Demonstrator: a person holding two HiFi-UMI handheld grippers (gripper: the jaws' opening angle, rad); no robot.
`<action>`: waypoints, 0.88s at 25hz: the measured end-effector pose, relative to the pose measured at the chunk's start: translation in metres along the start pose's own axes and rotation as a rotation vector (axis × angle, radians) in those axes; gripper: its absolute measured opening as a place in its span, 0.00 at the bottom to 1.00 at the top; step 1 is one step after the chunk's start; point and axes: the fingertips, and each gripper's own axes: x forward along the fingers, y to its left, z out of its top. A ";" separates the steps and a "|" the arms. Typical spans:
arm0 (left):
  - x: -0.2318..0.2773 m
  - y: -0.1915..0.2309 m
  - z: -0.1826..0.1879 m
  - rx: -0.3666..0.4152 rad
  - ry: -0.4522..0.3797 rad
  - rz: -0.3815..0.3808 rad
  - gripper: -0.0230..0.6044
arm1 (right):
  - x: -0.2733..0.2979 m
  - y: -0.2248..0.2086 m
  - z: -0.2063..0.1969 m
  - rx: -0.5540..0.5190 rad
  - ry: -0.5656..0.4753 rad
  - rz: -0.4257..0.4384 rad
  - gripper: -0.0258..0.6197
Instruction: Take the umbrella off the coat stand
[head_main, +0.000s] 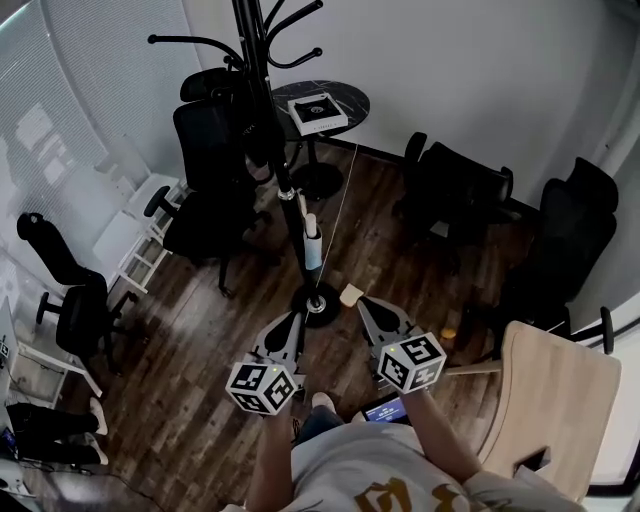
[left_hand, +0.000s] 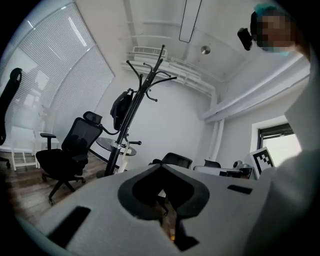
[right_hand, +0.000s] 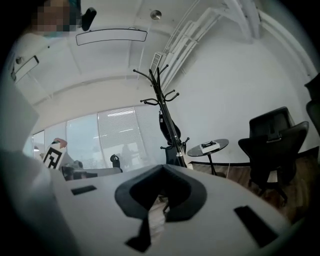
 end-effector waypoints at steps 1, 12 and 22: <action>0.002 -0.001 0.000 0.000 0.000 -0.001 0.07 | 0.000 -0.002 0.001 0.011 -0.002 0.002 0.06; 0.009 -0.006 0.003 0.057 0.033 -0.024 0.07 | 0.000 -0.005 0.014 0.053 -0.026 0.041 0.06; 0.040 0.041 0.001 0.017 0.041 0.053 0.07 | 0.038 -0.033 0.005 0.075 0.006 0.016 0.06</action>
